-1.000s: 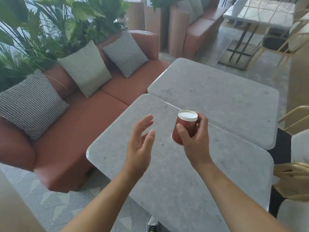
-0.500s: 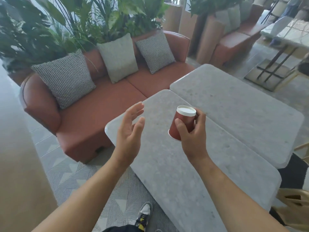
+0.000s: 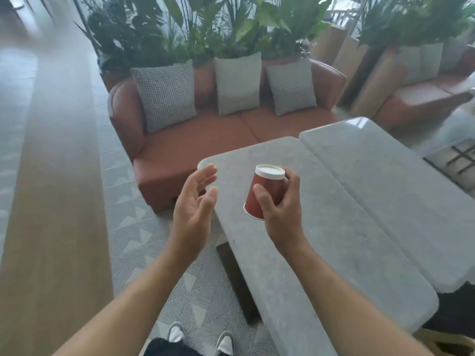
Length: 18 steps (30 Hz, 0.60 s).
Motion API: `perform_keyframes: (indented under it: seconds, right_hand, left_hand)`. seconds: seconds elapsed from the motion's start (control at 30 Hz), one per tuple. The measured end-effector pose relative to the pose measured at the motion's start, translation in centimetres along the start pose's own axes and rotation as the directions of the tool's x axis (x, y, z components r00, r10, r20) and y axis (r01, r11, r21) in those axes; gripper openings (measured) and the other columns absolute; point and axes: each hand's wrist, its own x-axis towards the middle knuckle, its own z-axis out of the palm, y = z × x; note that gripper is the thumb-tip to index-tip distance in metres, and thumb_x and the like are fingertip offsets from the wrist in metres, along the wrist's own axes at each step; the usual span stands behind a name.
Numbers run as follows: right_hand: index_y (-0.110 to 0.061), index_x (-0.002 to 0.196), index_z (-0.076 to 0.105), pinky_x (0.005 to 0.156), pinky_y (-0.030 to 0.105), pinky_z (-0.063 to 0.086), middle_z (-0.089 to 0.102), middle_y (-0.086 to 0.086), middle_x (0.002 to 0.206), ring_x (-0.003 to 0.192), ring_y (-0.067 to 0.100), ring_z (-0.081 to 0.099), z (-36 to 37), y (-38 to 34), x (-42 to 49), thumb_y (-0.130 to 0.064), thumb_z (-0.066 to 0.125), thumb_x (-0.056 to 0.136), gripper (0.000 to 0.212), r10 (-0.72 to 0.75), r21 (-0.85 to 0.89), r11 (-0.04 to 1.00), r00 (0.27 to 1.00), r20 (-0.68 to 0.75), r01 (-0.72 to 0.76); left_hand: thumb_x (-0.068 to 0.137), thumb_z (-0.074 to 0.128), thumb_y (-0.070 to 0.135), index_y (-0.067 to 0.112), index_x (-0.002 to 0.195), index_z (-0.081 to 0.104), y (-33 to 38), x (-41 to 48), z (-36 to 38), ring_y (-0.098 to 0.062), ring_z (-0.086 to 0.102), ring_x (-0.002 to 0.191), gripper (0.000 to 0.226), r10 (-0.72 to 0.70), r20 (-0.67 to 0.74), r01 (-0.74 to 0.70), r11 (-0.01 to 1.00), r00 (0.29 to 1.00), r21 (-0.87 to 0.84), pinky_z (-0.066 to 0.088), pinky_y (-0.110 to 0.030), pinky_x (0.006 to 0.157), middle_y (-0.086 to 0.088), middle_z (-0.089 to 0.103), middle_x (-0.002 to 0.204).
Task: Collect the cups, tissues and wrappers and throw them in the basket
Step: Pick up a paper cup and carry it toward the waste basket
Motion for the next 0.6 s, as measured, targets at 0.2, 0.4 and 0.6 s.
perform_keyframes:
  seconds: [0.2, 0.4, 0.6]
  right_hand:
    - [-0.026, 0.126, 0.046, 0.082, 0.019, 0.055, 0.062, -0.016, 0.107, 0.09, -0.009, 0.063, 8.5, -4.4, -3.3, -0.042, 0.071, 0.082, 0.054, -0.071, 0.101, 0.994, 0.974, 0.213, 0.051]
    - [-0.027, 0.129, 0.045, 0.088, 0.036, 0.057, 0.065, -0.013, 0.107, 0.092, -0.004, 0.064, 20.3, -9.7, -11.0, -0.052, 0.068, 0.079, 0.061, -0.154, 0.194, 0.979, 0.854, 0.497, 0.064]
    - [-0.032, 0.127, 0.046, 0.094, 0.053, 0.059, 0.066, -0.001, 0.116, 0.106, 0.016, 0.067, 31.0, -15.9, -25.1, -0.053, 0.069, 0.077, 0.059, -0.228, 0.268, 0.962, 0.657, 0.718, 0.041]
  left_hand:
    - [0.096, 0.053, 0.039, 0.045, 0.132, 0.059, 2.1, -4.1, -9.5, -0.018, 0.06, 0.135, 0.037, 0.024, -0.244, -0.011, 0.998, 0.97, 0.056, 0.046, -0.061, 0.113, 0.004, 0.063, 0.143]
    - [0.096, 0.05, 0.04, 0.021, 0.141, 0.056, 5.3, -12.4, -22.2, -0.013, 0.059, 0.135, 0.049, 0.08, -0.509, 0.017, 0.983, 0.857, 0.185, 0.048, -0.055, 0.113, 0.004, 0.063, 0.142]
    - [0.097, 0.051, 0.046, 0.037, 0.136, 0.057, 9.0, -25.8, -34.4, -0.013, 0.059, 0.136, 0.04, 0.134, -0.733, 0.083, 0.964, 0.667, 0.251, 0.048, -0.055, 0.114, 0.009, 0.062, 0.142]
